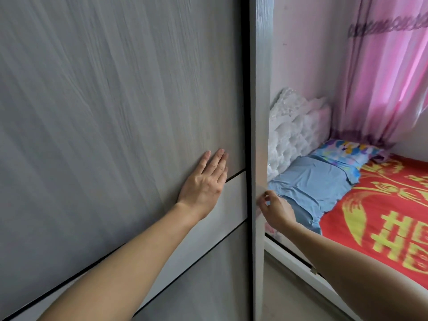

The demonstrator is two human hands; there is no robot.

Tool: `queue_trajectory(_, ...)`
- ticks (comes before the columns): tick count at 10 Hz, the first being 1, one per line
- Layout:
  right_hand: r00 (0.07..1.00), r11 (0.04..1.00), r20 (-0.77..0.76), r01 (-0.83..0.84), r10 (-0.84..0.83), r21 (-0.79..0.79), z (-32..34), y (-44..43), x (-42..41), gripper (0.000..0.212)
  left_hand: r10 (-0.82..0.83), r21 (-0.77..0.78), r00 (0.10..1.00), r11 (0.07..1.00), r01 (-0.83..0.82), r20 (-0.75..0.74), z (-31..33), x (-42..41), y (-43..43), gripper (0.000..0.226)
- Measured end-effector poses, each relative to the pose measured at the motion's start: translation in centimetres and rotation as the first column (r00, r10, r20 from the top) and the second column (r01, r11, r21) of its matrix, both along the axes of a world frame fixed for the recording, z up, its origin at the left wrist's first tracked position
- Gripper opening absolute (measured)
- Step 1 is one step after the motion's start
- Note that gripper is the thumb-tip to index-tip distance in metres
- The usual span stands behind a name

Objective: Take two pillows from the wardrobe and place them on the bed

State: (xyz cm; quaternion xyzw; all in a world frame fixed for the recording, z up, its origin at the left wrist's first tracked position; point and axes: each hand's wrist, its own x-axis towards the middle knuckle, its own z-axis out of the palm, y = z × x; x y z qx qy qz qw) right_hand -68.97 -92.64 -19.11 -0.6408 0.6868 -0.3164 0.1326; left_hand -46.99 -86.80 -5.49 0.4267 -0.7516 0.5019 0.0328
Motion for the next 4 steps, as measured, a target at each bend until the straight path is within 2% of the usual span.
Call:
queue_trajectory(1, 0.998, 0.998, -0.009, -0.065, 0.065, -0.010, -0.1, -0.2, -0.6, 0.015, 0.025, 0.021, 0.999, 0.999, -0.024, -0.030, -0.3, -0.5, -0.4, 0.050)
queue_trajectory(2, 0.993, 0.993, -0.003, -0.121, 0.121, -0.002, 0.5, 0.1, -1.0, 0.008, 0.049, 0.034, 0.997, 0.998, -0.047, -0.059, -0.5, -0.6, -0.4, 0.051)
queue_trajectory(3, 0.985, 0.984, -0.047, -0.165, 0.168, 0.060, 0.8, 0.4, -1.5, 0.016, 0.077, 0.011, 0.994, 0.997, -0.077, -0.072, -0.7, -0.7, -0.3, 0.053)
queue_trajectory(4, 0.973, 0.978, -0.101, -0.209, 0.208, 0.005, 4.4, 0.7, -2.0, 0.026, 0.103, -0.002, 0.989, 0.995, -0.104, -0.109, -0.9, -1.5, -0.4, 0.050)
